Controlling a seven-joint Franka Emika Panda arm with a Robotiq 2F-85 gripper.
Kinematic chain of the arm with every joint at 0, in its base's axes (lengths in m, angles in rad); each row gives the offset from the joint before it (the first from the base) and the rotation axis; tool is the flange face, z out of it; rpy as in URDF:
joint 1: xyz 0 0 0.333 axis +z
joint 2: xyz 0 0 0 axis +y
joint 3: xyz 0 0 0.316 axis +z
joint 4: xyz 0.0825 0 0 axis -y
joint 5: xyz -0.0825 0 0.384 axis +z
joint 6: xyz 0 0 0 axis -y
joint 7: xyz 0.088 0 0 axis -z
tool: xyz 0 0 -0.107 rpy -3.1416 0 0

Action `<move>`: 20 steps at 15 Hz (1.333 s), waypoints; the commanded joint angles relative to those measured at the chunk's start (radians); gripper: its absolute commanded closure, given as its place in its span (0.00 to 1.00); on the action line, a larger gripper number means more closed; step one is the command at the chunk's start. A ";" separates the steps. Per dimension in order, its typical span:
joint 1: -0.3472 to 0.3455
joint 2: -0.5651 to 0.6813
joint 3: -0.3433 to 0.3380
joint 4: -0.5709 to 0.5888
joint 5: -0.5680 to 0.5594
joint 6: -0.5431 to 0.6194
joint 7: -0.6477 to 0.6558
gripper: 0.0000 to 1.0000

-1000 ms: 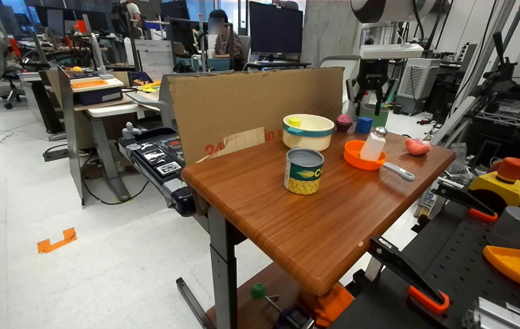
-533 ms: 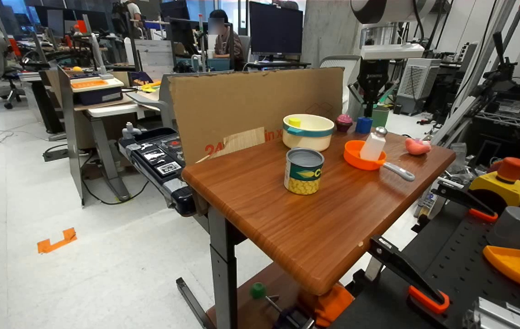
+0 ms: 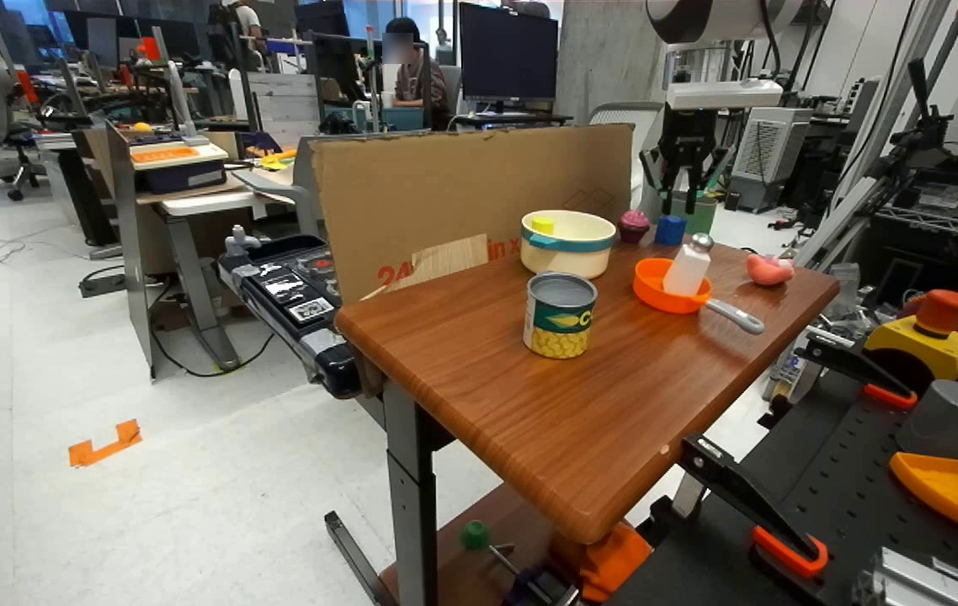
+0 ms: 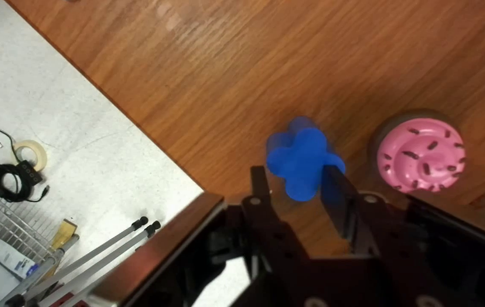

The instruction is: Pick up the blue object from the table and put it in the pot

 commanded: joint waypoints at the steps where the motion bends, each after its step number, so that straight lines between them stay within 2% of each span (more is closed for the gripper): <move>1: 0.000 -0.028 0.003 -0.026 -0.012 -0.003 -0.025 0.31; 5: 0.000 -0.003 -0.001 -0.002 -0.014 -0.010 -0.016 0.02; 20: -0.001 0.025 -0.003 0.012 -0.017 -0.022 -0.016 0.00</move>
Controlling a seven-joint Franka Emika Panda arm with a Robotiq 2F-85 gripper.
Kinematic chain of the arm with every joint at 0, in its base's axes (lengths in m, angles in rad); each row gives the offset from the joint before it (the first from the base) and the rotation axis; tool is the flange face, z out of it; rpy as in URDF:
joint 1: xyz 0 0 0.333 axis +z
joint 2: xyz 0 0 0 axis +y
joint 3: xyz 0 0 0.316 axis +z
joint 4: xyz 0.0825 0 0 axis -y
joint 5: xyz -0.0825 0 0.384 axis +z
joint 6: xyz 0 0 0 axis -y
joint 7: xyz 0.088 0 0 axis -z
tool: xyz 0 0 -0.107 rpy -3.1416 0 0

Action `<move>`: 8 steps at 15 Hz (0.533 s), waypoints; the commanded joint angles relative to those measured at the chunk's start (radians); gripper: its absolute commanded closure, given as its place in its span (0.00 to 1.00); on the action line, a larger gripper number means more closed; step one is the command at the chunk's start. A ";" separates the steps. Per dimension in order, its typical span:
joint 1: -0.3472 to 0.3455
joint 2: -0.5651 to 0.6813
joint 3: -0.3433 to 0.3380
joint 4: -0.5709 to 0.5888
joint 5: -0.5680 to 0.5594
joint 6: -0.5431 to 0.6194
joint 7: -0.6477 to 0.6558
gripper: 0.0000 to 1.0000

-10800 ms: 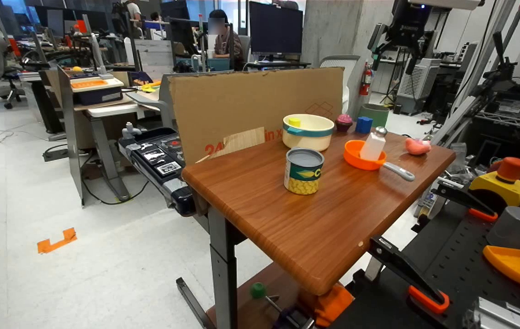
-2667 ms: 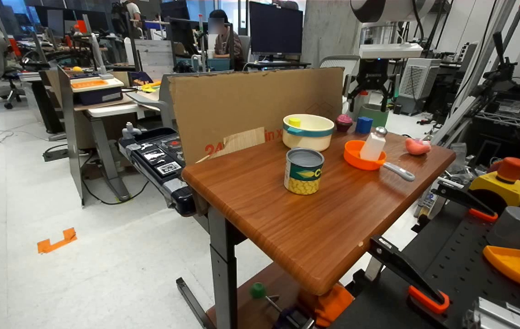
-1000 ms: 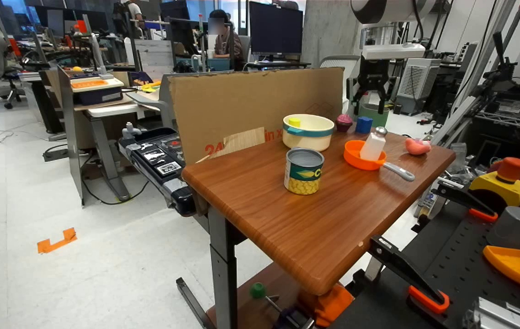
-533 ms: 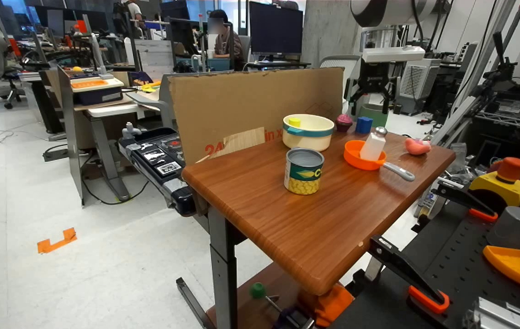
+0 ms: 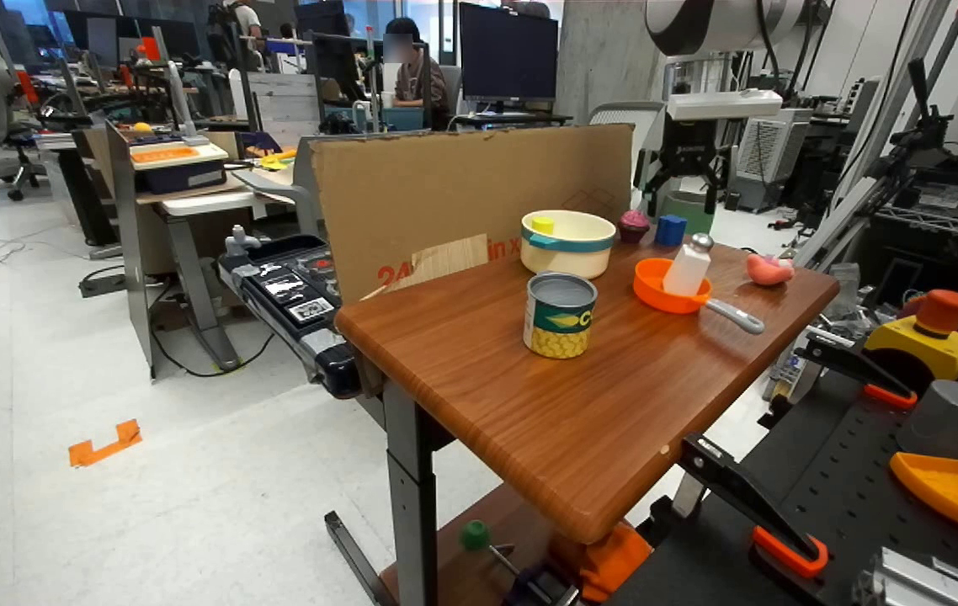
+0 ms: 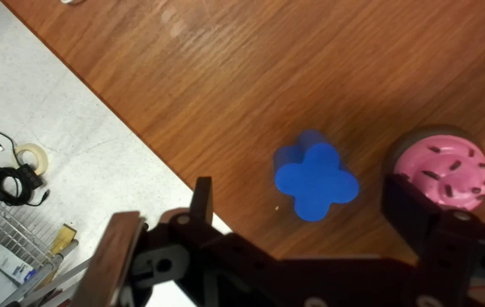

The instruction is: Pick up the blue object from the table and put it in the pot

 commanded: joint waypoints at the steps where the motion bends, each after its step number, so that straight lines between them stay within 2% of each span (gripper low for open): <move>1: 0.000 0.007 -0.002 0.014 -0.015 -0.022 -0.004 0.00; 8: 0.003 0.021 -0.006 0.020 -0.020 -0.025 0.002 0.00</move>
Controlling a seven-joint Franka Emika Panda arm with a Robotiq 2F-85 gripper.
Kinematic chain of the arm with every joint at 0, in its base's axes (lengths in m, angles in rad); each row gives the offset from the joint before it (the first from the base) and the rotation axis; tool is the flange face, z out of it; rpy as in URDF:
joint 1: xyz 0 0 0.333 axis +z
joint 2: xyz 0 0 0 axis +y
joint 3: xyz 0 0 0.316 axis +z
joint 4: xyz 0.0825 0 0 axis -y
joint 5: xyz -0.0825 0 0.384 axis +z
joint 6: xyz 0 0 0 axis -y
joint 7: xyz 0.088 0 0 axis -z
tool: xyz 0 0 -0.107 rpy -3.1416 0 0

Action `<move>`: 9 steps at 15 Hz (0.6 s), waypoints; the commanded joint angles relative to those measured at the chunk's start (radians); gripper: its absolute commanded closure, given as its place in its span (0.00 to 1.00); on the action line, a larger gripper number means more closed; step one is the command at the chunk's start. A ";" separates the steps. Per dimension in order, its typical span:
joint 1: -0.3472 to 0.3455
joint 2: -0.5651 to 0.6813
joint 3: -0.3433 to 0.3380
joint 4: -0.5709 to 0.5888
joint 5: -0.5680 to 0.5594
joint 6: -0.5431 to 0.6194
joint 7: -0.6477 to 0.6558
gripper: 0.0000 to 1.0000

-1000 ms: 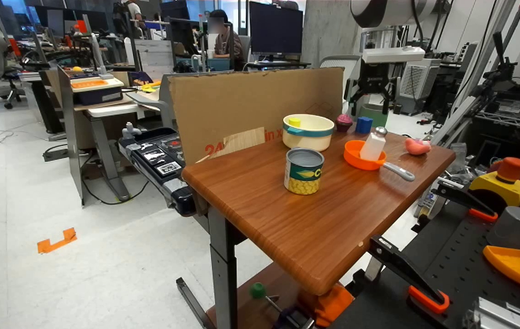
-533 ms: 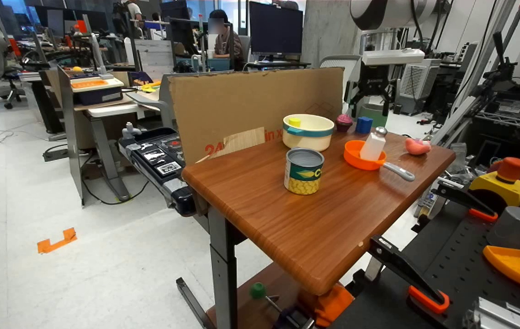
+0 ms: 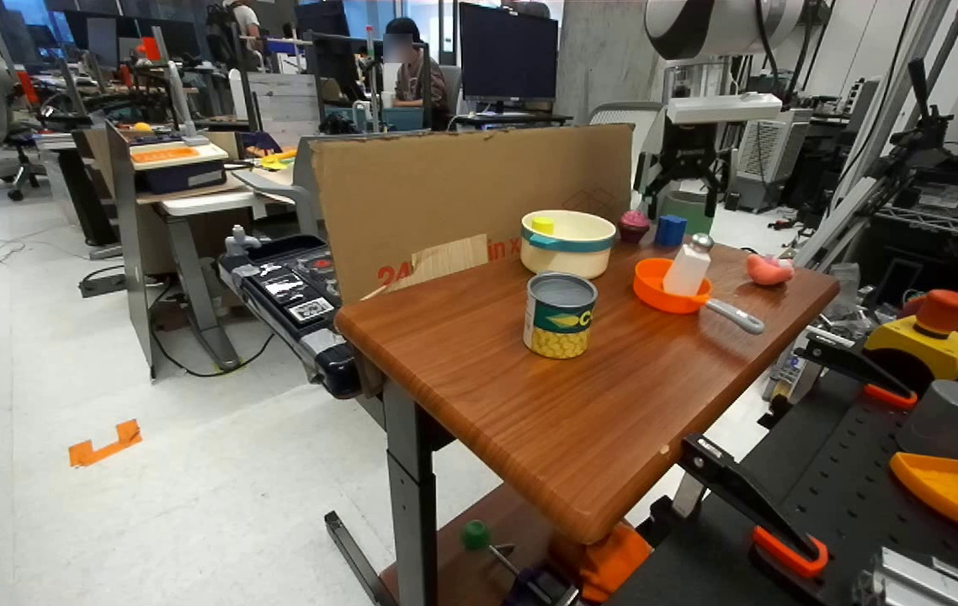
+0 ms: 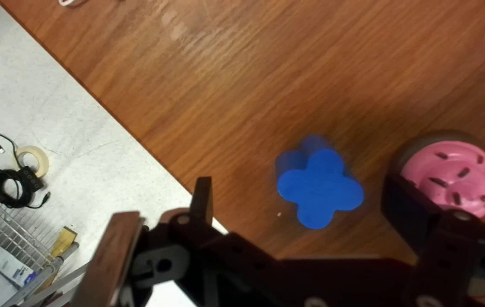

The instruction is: Pick up the blue object from the table and put it in the pot

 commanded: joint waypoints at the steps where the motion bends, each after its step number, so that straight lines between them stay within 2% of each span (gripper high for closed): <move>1: 0.004 0.014 -0.006 0.018 -0.021 -0.022 0.002 0.00; 2: 0.004 0.014 -0.006 0.017 -0.022 -0.020 -0.001 0.25; 3: 0.005 0.014 -0.007 0.016 -0.026 -0.017 -0.004 0.28; 9: 0.007 0.013 -0.006 0.015 -0.052 -0.015 -0.008 0.73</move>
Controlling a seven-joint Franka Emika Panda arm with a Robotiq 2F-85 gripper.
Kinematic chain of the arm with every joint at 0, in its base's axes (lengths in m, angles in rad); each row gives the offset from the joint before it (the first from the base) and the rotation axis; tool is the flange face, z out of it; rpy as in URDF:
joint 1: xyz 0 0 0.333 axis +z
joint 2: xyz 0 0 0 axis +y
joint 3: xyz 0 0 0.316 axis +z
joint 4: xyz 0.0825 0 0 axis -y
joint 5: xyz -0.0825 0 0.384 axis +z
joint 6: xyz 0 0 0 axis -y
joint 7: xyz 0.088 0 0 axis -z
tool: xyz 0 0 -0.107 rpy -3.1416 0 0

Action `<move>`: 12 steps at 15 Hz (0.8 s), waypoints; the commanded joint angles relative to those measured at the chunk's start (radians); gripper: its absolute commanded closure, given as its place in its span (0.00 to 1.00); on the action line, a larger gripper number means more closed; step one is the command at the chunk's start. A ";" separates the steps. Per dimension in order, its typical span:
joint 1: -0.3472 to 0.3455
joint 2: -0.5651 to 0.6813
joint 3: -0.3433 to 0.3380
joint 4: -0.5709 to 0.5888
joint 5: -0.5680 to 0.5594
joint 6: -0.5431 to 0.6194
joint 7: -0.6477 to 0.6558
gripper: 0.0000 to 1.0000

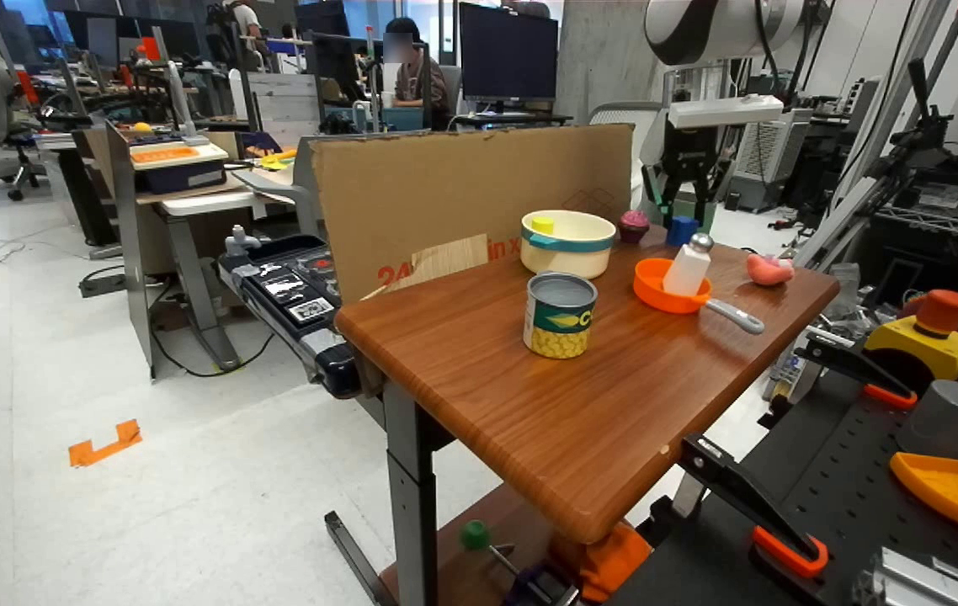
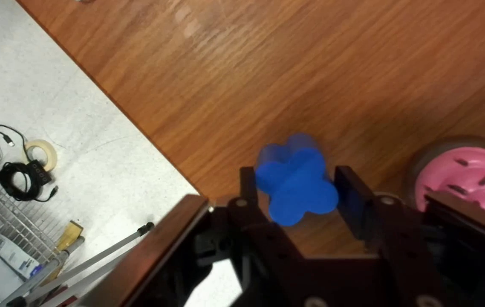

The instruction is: Pick up the blue object from the table and put it in the pot

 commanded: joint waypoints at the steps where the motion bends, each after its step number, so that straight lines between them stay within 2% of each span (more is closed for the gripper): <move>1: 0.006 0.008 -0.006 0.017 -0.021 -0.016 -0.008 0.78; 12: 0.009 -0.050 0.000 -0.039 -0.023 0.008 -0.039 0.78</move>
